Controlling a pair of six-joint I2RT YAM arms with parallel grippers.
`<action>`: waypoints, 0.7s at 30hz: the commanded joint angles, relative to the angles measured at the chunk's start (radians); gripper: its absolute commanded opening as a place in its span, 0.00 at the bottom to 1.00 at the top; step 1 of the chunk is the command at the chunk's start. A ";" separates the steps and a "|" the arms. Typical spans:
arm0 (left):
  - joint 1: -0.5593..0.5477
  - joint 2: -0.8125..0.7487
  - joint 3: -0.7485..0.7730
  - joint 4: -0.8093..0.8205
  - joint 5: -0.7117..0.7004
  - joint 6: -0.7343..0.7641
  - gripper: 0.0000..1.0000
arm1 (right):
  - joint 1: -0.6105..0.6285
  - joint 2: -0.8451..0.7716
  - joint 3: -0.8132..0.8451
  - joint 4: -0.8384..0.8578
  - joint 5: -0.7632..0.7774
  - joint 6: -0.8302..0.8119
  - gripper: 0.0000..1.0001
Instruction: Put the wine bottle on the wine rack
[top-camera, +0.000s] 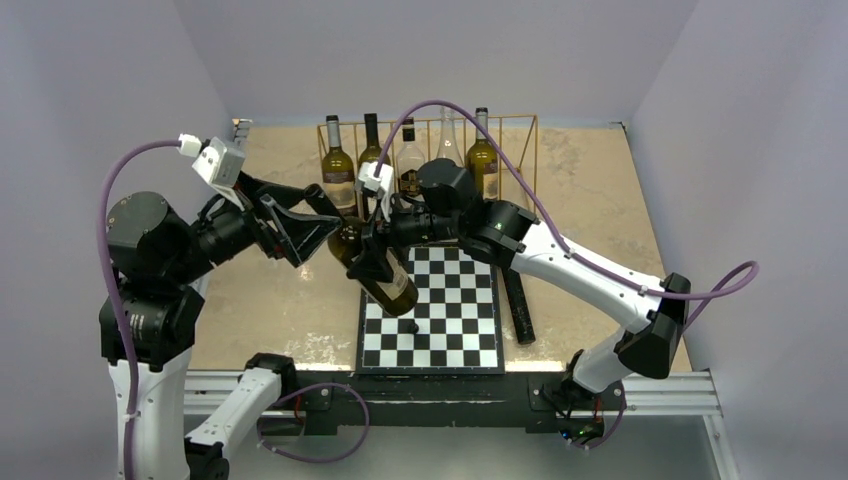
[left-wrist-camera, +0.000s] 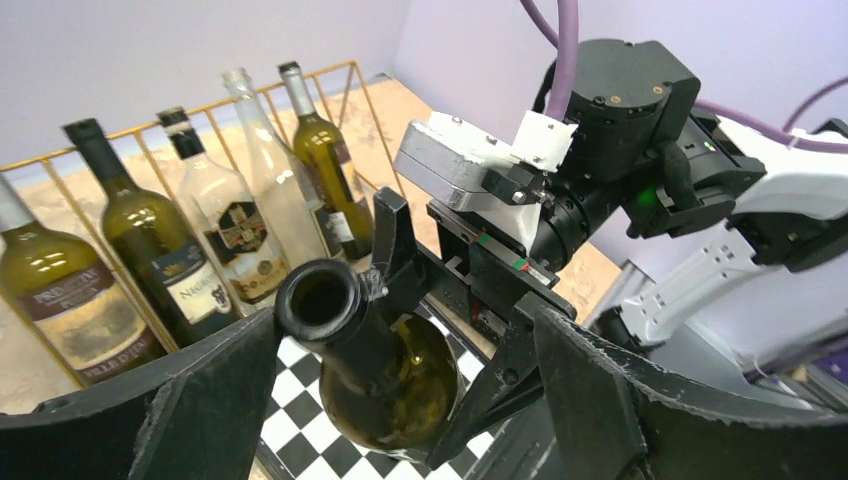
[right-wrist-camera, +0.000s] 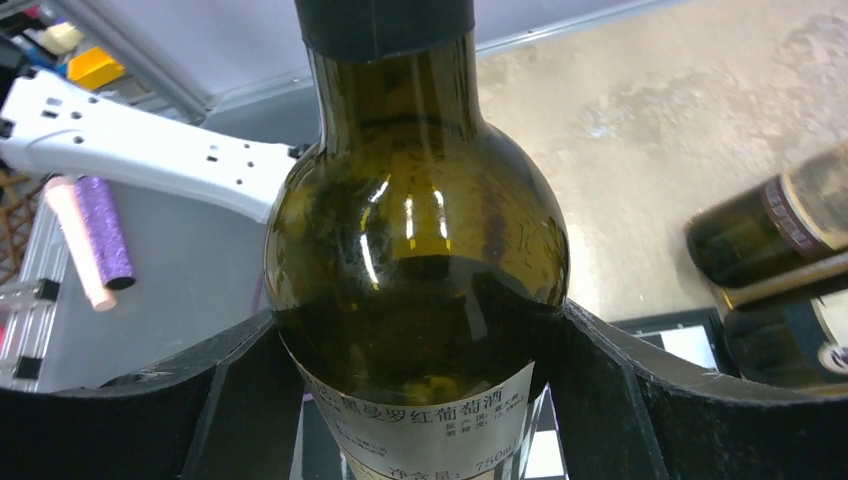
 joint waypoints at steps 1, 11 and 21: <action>0.001 -0.040 -0.017 0.082 -0.089 -0.014 0.99 | -0.006 -0.062 0.013 0.093 0.118 0.066 0.00; 0.001 -0.145 -0.084 0.099 -0.489 -0.027 0.99 | -0.026 -0.138 0.003 -0.009 0.403 0.068 0.00; 0.001 -0.183 -0.134 0.065 -0.486 0.010 0.99 | -0.230 -0.258 -0.028 -0.104 0.610 0.064 0.00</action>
